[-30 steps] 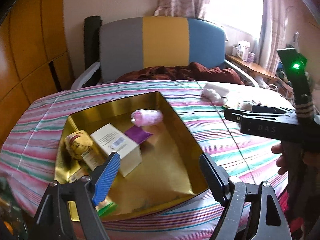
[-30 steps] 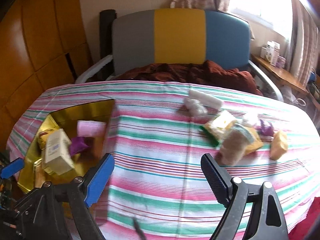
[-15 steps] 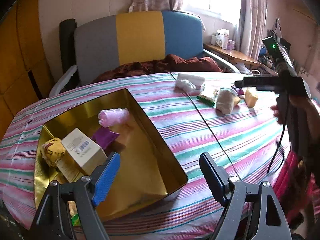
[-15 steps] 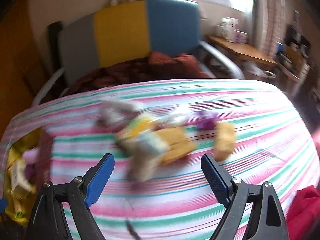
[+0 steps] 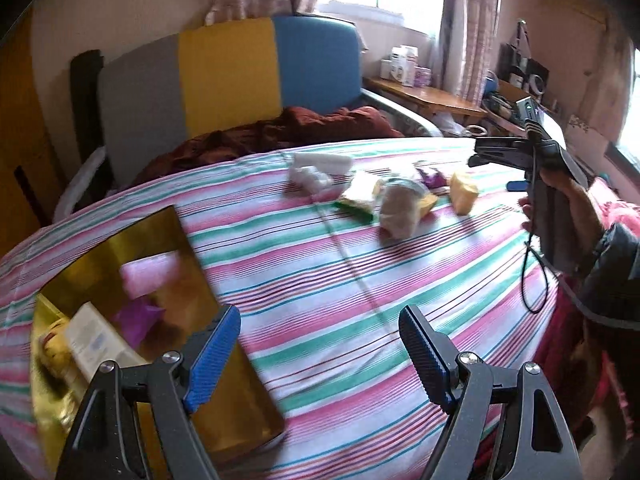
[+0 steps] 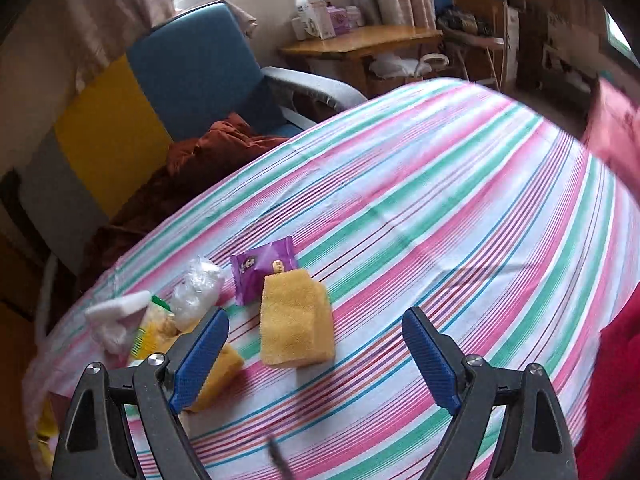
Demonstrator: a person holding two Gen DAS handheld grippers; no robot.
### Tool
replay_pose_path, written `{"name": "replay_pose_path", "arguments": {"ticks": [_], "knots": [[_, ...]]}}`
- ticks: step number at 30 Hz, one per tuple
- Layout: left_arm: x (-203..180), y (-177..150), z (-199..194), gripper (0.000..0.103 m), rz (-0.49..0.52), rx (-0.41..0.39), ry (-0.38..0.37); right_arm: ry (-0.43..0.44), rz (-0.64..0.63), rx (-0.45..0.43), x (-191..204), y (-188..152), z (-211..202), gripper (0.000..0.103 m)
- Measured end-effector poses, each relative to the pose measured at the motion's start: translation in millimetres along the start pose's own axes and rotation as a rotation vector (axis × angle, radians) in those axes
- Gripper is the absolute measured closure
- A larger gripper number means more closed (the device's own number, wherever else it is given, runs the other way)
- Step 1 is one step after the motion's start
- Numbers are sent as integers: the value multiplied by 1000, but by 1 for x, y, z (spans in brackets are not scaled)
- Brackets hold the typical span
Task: Organize objects
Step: 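Move both grippers away from the tray back toward the remaining items, then grasp the knit sock with the left gripper while the right gripper grasps a yellow sponge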
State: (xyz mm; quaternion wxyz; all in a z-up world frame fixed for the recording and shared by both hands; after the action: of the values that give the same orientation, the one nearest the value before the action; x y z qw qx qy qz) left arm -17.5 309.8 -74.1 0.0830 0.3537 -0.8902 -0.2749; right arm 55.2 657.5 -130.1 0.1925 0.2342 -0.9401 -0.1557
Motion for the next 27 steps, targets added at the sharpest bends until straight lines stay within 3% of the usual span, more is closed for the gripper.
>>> {"name": "replay_pose_path", "arguments": {"ticks": [15,22,27], "knots": [[-54,65,86,21,47,71,-97,42,0,35,5,0,6,13],[-78,102,116,21,148,32,-133,29,-19,54,6,-2,11,13],[-86,121,147,21,179,49,-158,9,-37,70,8,-3,18,13]]}}
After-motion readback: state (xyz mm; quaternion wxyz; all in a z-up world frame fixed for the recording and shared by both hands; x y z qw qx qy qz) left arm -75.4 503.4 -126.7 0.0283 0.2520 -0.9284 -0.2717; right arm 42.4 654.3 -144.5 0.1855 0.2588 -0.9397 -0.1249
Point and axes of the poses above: each gripper's, at about its wrist camera, not at the fingertips, and z roughly the way its jaws point, x to its left, y to its top, the point moved 10 cm from there along z, roughly the way its jaws point, and after that the axes turned 10 degrees about x, right-handed, at the moved point
